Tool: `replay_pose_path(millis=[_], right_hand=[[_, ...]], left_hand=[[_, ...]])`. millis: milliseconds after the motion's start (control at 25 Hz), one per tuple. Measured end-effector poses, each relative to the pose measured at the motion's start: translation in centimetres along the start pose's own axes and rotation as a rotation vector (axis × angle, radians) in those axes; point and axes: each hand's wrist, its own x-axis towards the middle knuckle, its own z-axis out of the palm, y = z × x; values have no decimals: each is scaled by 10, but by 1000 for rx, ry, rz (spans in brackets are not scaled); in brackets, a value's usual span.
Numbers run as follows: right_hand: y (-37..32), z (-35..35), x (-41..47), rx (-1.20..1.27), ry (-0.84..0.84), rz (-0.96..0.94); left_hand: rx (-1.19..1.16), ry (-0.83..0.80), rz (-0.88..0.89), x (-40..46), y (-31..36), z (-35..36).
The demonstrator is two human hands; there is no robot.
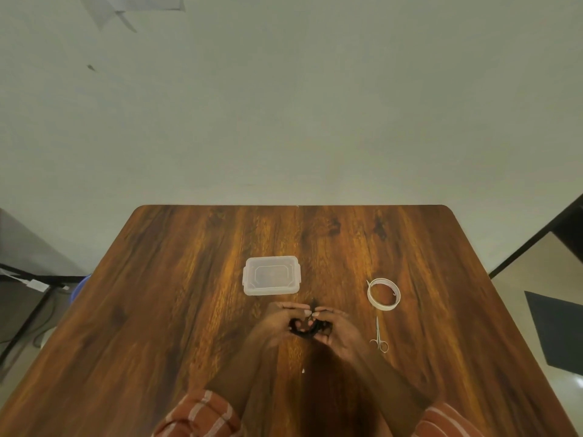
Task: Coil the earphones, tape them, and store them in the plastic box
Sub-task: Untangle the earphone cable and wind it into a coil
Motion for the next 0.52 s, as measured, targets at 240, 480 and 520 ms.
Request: replay_pose_path(millis=[240, 480, 520], right_hand=[[9, 0, 14, -538, 236, -201], [12, 15, 29, -764, 330, -323], [13, 14, 32, -807, 333, -320]], left_hand=[[520, 193, 148, 25, -12, 7], [679, 290, 200, 42, -29, 7], [695, 280, 197, 44, -32, 5]])
